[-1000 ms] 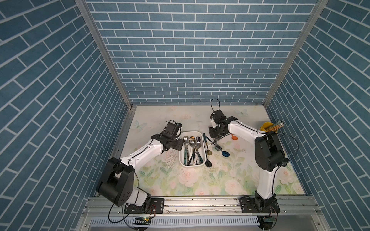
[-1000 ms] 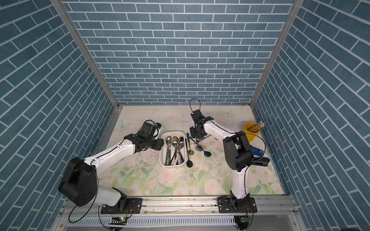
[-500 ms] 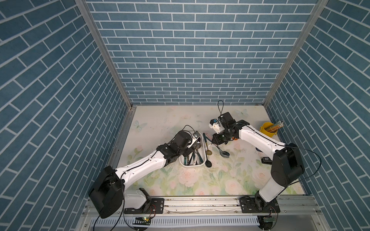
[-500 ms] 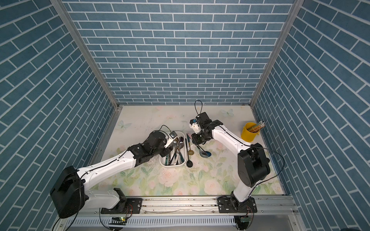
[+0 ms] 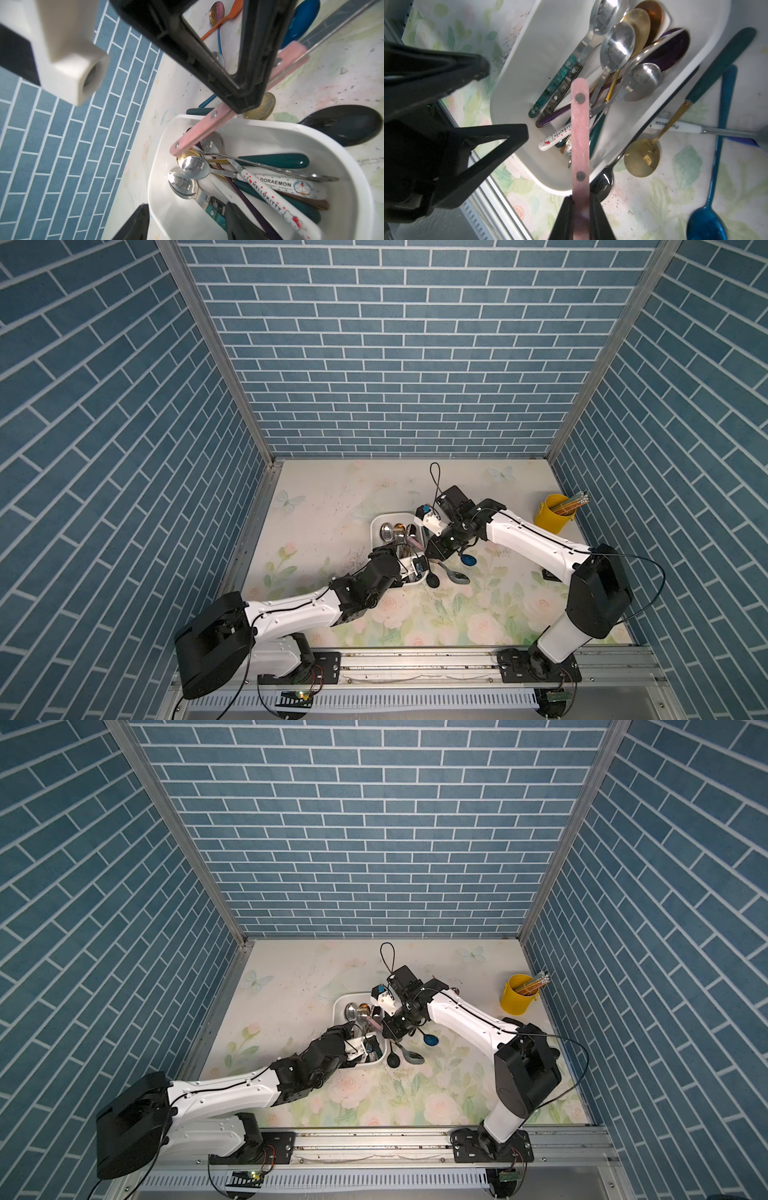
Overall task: Put the spoon into the storage box
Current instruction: Pick up the spoon from the center of the board.
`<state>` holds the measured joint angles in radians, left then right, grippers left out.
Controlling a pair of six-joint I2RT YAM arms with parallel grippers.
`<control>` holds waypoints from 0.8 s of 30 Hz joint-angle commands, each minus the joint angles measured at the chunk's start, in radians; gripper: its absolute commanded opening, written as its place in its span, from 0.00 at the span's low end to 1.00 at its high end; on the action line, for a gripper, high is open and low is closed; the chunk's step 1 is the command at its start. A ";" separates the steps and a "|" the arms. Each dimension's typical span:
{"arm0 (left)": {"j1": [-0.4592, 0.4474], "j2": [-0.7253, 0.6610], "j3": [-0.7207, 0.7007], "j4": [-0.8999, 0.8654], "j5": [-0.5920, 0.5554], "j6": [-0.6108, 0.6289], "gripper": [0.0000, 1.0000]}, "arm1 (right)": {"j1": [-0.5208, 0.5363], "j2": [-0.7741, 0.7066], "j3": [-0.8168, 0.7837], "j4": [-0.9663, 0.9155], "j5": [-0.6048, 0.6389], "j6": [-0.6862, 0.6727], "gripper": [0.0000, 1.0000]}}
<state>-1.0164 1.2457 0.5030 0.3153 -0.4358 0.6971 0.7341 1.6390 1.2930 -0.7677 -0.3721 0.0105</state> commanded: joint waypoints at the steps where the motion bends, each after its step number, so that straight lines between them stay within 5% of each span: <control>1: -0.019 -0.006 -0.031 0.117 -0.018 0.202 0.64 | 0.018 -0.033 0.029 -0.050 -0.031 -0.056 0.03; 24: -0.098 0.090 -0.040 0.154 -0.064 0.200 0.61 | 0.143 0.046 0.150 -0.155 -0.081 -0.120 0.03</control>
<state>-1.1046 1.3205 0.4690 0.4549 -0.5140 0.7330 0.8417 1.6741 1.4021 -0.8959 -0.4011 -0.0849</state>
